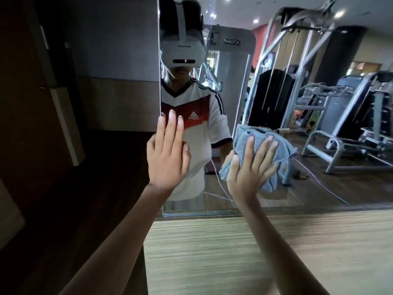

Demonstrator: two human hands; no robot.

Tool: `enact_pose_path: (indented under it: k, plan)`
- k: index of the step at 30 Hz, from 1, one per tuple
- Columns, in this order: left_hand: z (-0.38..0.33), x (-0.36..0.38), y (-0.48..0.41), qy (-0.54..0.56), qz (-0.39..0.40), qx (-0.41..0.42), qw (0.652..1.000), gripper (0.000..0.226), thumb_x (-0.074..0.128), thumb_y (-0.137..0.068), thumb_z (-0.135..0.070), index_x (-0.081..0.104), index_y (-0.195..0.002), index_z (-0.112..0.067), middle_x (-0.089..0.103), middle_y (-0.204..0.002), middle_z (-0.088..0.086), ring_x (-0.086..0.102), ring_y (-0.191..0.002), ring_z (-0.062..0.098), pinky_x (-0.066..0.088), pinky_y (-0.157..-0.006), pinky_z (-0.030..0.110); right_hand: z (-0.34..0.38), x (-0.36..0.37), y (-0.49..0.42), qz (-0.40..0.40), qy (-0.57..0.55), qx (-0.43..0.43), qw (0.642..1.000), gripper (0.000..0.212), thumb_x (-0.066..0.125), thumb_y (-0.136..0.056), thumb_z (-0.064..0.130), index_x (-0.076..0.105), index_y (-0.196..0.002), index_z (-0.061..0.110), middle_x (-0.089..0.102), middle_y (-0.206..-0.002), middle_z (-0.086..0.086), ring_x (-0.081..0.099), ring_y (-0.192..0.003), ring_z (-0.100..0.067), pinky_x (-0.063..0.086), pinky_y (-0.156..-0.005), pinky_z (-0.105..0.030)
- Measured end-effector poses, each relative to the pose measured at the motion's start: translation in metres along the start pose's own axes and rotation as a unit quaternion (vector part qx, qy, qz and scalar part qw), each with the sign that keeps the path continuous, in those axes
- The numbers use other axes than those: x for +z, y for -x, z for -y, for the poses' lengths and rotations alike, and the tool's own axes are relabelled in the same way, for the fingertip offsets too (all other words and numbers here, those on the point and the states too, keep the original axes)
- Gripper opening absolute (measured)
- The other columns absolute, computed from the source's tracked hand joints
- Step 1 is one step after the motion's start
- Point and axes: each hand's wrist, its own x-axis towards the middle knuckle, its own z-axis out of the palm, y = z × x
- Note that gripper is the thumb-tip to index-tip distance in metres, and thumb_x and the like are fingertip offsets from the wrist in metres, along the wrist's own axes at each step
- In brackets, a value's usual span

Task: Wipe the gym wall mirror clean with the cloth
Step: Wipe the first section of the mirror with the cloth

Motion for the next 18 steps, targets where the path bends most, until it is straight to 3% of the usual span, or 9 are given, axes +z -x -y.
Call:
enact_pose_path:
  k: [3,6,9,11,13,16,18]
  plan:
    - [0.001,0.001,-0.001,-0.003,-0.003,0.001,1.0,0.052,0.04,-0.101,-0.021,0.036,-0.15,-0.003,0.029,-0.157,0.015,0.012,-0.154,0.024,0.043,-0.097,0.043,0.033,0.007,0.019,0.007,-0.029,-0.007,1.0,0.058,0.028,-0.106,0.041,0.015,-0.159,0.023,0.013,-0.163,-0.015,0.018,-0.15,-0.035,0.013,-0.117,-0.059]
    - [0.003,0.001,0.001,-0.006,-0.007,0.015,1.0,0.053,0.042,-0.1,-0.021,0.038,-0.15,-0.003,0.03,-0.157,0.016,0.017,-0.153,0.028,0.042,-0.098,0.044,0.026,0.005,0.069,0.086,-0.032,-0.125,0.988,0.054,0.026,-0.105,0.04,0.022,-0.157,0.026,0.005,-0.167,-0.008,0.01,-0.153,-0.029,0.025,-0.108,-0.059]
    - [0.004,0.0,0.0,-0.014,-0.011,0.018,1.0,0.053,0.043,-0.101,-0.021,0.038,-0.15,-0.003,0.029,-0.157,0.015,0.021,-0.151,0.031,0.042,-0.098,0.044,-0.035,-0.003,0.098,0.134,0.005,-0.223,0.966,0.05,0.022,-0.106,0.04,0.023,-0.155,0.031,0.004,-0.168,-0.005,0.011,-0.153,-0.027,0.032,-0.099,-0.054]
    - [0.003,0.001,0.0,-0.012,-0.012,0.012,1.0,0.053,0.043,-0.101,-0.02,0.038,-0.15,-0.003,0.029,-0.157,0.015,0.016,-0.153,0.028,0.042,-0.097,0.044,-0.076,-0.012,0.09,0.121,0.029,-0.171,0.977,0.047,0.02,-0.106,0.041,0.031,-0.15,0.029,0.001,-0.168,-0.004,0.015,-0.151,-0.029,0.032,-0.1,-0.054]
    - [0.001,0.001,0.0,-0.012,-0.012,0.005,1.0,0.051,0.042,-0.101,-0.019,0.039,-0.149,-0.002,0.03,-0.157,0.015,0.013,-0.154,0.026,0.043,-0.096,0.043,-0.093,-0.014,0.063,0.085,0.038,-0.047,0.995,0.05,0.021,-0.105,0.041,0.032,-0.15,0.023,0.008,-0.166,-0.012,0.015,-0.15,-0.033,0.026,-0.107,-0.058]
    - [-0.001,0.002,0.0,-0.009,-0.004,-0.004,1.0,0.049,0.039,-0.102,-0.019,0.043,-0.148,0.0,0.033,-0.156,0.017,0.013,-0.153,0.026,0.045,-0.093,0.043,-0.055,-0.008,0.012,0.023,0.016,0.096,0.995,0.057,0.024,-0.105,0.042,0.027,-0.155,0.015,0.028,-0.156,-0.029,0.02,-0.146,-0.041,0.016,-0.113,-0.065]
    - [-0.001,0.001,0.0,-0.007,0.001,-0.006,1.0,0.049,0.038,-0.103,-0.019,0.044,-0.147,0.0,0.035,-0.155,0.018,0.014,-0.153,0.027,0.046,-0.092,0.044,-0.014,-0.004,-0.007,0.008,-0.015,0.119,0.993,0.059,0.021,-0.105,0.045,0.025,-0.155,0.013,0.029,-0.156,-0.028,0.02,-0.146,-0.04,0.009,-0.116,-0.063]
